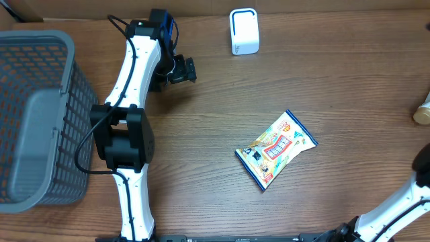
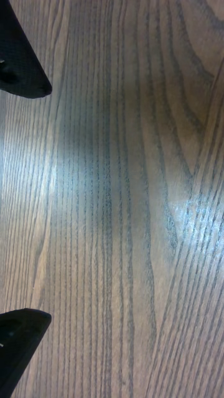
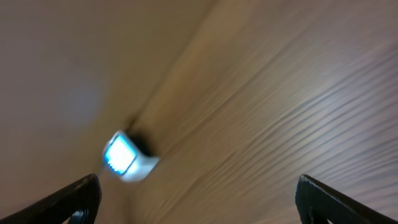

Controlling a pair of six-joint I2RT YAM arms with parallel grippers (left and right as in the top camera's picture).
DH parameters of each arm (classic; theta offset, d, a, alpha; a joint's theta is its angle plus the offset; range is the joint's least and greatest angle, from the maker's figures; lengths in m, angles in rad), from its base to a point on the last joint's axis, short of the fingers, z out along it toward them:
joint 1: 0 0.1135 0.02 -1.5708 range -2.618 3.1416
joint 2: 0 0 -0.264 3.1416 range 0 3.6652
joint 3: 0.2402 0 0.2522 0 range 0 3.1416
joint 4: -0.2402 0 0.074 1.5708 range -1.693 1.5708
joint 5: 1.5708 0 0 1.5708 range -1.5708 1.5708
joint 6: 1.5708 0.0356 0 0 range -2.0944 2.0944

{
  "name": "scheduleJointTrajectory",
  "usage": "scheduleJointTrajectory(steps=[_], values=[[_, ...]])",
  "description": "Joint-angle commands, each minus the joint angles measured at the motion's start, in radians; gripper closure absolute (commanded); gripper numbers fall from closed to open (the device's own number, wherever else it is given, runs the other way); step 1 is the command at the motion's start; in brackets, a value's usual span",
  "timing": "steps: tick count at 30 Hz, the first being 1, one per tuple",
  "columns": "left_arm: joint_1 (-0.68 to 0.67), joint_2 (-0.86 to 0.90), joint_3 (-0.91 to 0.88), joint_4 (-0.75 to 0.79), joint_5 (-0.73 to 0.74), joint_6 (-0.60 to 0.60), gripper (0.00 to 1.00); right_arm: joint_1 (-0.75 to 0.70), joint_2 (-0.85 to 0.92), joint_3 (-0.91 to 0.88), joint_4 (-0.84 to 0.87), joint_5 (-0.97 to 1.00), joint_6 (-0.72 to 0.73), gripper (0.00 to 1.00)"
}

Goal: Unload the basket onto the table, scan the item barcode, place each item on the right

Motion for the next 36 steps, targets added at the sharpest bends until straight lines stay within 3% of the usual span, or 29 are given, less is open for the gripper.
scheduleJointTrajectory(steps=[1, 6, 12, 21, 27, 32, 34, 36], values=[[0.000, -0.004, 0.003, 0.000, -0.006, -0.002, 0.00, 0.080, -0.073, 0.026, -0.079, -0.169, -0.122, 0.00], [0.000, -0.004, 0.003, 0.000, -0.006, -0.002, 0.00, 0.211, -0.115, 0.026, -0.240, -0.158, -0.245, 0.00], [0.000, -0.004, 0.003, 0.000, -0.006, -0.002, 0.00, 0.274, -0.197, 0.026, -0.407, -0.012, -0.295, 0.00], [0.000, -0.004, 0.003, 0.004, -0.003, -0.004, 0.00, 0.282, -0.388, -0.055, -0.407, 0.151, -0.263, 0.00], [-0.002, -0.004, 0.003, 0.069, 0.007, -0.067, 0.00, 0.306, -0.568, -0.299, -0.406, 0.153, -0.264, 0.00], [-0.001, -0.004, 0.003, 0.024, 0.144, -0.105, 0.00, 0.347, -0.699, -0.522, -0.328, 0.157, -0.267, 0.00], [-0.001, -0.004, 0.003, 0.011, 0.309, -0.032, 0.02, 0.348, -0.732, -0.588, -0.295, 0.156, -0.259, 0.00], [-0.006, -0.004, 0.003, -0.014, 0.505, 0.084, 0.13, 0.348, -0.749, -0.637, -0.278, 0.156, -0.259, 0.00]])
